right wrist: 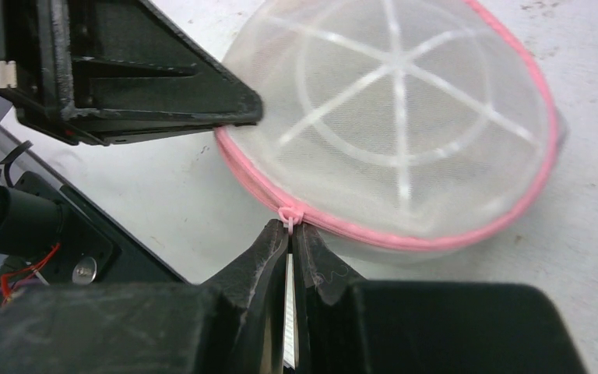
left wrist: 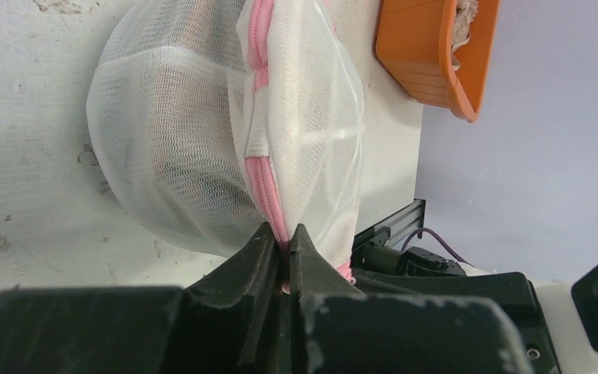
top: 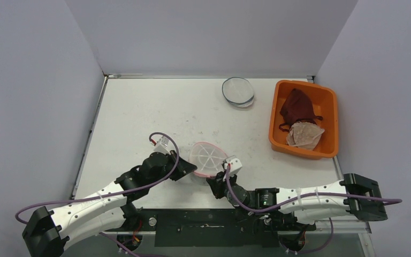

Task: Unzip the laundry bag and remove the bra
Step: Unzip the laundry bag at the center of the board.

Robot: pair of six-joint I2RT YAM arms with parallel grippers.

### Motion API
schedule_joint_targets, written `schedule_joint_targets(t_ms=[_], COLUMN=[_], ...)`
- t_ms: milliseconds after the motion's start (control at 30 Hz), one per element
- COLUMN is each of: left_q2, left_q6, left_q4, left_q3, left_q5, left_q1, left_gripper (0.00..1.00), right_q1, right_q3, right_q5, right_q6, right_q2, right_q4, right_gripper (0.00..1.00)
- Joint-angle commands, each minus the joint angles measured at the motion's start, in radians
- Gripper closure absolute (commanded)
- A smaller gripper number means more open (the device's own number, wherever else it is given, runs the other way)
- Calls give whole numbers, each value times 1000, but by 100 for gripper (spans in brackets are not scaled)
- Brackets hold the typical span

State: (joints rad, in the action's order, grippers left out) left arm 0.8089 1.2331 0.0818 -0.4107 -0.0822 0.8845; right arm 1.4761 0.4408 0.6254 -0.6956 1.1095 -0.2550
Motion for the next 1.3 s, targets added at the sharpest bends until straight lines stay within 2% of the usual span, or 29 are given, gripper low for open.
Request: schedule_joint_targets(t_ms=[0, 167, 300, 433, 567, 700, 800, 900, 933, 1033, 1067, 1167, 1233, 1267], left_q2=[-13, -3, 40, 118, 216, 365, 431, 422, 404, 321, 288, 182, 101, 71], left_q6=[-30, -50, -131, -219, -249, -291, -289, -255, -247, -244, -243, -226, -194, -172], left_q4=[-38, -133, -137, -149, -241, -294, -318, -332, -321, -221, -180, -54, 9, 31], left_q3=[-39, -26, -61, -105, -151, -251, -266, -217, -198, -167, -160, -132, -98, -79], left_q5=[-13, 45, 82, 202, 349, 473, 501, 454, 433, 352, 324, 257, 234, 227], left_q1=[-8, -10, -22, -85, -149, -156, -156, -162, -167, -173, -173, -171, -170, -167], left_gripper=[100, 100, 100, 100, 100, 100, 100, 100, 91, 39, 29, 6, 0, 3], right_q1=[-22, -24, -11, 15, 47, 59, 63, 62, 60, 54, 50, 30, 12, 3], right_q3=[-32, -65, -89, -84, -86, -71, -45, -25, -20, -1, 7, 22, 26, 28], right_q5=[92, 102, 66, 51, 66, 65, 66, 68, 67, 58, 50, 21, -8, -21], right_q6=[-58, -39, -2, 19, 24, 36, 45, 43, 42, 47, 49, 60, 63, 65], right_q2=[-101, -187, -230, -232, -221, -180, -140, -98, -86, -49, -37, -5, 11, 21], right_q4=[121, 157, 135, 121, 92, 56, 34, 18, 13, 1, -1, -22, -48, -61], right_gripper=[95, 95, 95, 95, 95, 95, 95, 95, 95, 95, 95, 95, 95, 95])
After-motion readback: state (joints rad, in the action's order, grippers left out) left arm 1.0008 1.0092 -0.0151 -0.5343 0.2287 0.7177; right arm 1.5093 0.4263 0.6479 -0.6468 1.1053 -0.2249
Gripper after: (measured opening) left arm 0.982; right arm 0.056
